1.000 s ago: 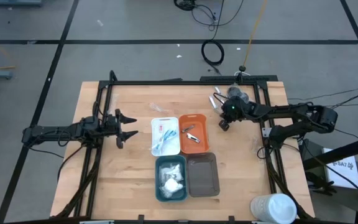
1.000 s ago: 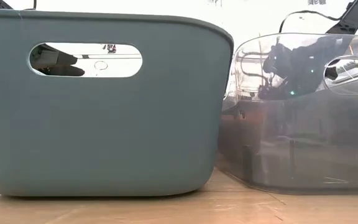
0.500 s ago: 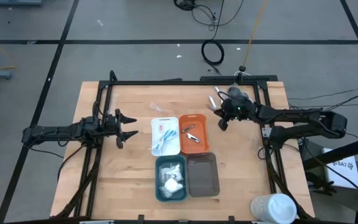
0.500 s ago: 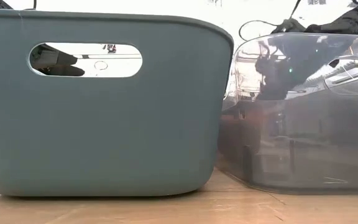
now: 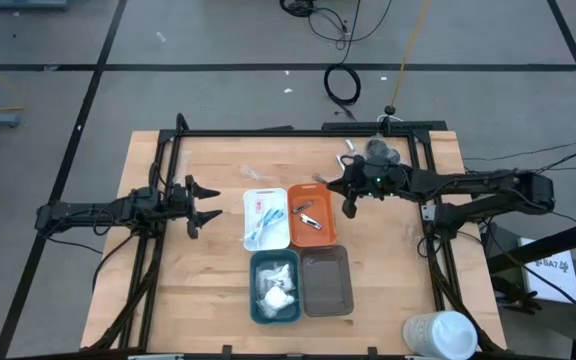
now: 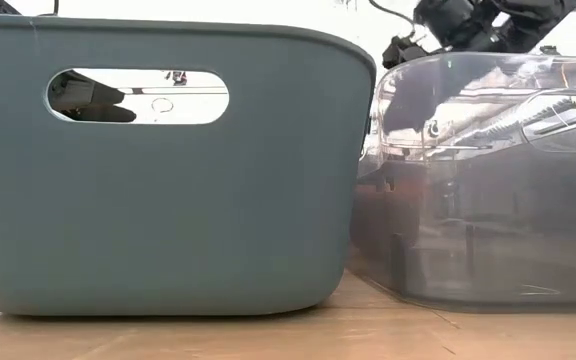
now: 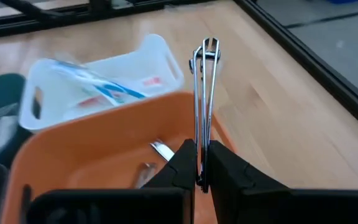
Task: Pick & Place Travel size toiletries
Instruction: Put the nail cutter into the orange bin
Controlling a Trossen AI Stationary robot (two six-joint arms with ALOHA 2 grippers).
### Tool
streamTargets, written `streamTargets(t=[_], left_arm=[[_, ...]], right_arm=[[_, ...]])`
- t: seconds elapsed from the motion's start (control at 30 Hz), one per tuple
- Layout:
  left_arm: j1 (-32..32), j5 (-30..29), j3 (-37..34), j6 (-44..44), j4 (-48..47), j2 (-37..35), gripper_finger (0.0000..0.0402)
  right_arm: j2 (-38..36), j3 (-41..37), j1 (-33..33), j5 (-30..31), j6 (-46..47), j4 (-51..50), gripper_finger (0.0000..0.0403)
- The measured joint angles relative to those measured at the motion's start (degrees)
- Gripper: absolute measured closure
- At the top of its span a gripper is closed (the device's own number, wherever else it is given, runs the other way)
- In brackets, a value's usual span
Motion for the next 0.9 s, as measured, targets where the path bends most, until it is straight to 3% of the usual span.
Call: streamTargets(t=[0.33,0.67,0.9], left_arm=[[0.0,0.0,0.0,0.0,0.0,0.0,0.0128],[0.0,0.0,0.0,0.0,0.0,0.0,0.0128],[0.0,0.0,0.0,0.0,0.0,0.0,0.0128]], right_arm=[[9.6,11.1,5.0,0.0,-3.4,-9.7,0.0387],[20.3,11.4,8.5,-0.2,-3.6,-11.3,0.0388],[23.7,11.4,8.5,-0.2,-2.6,-10.9,0.038]])
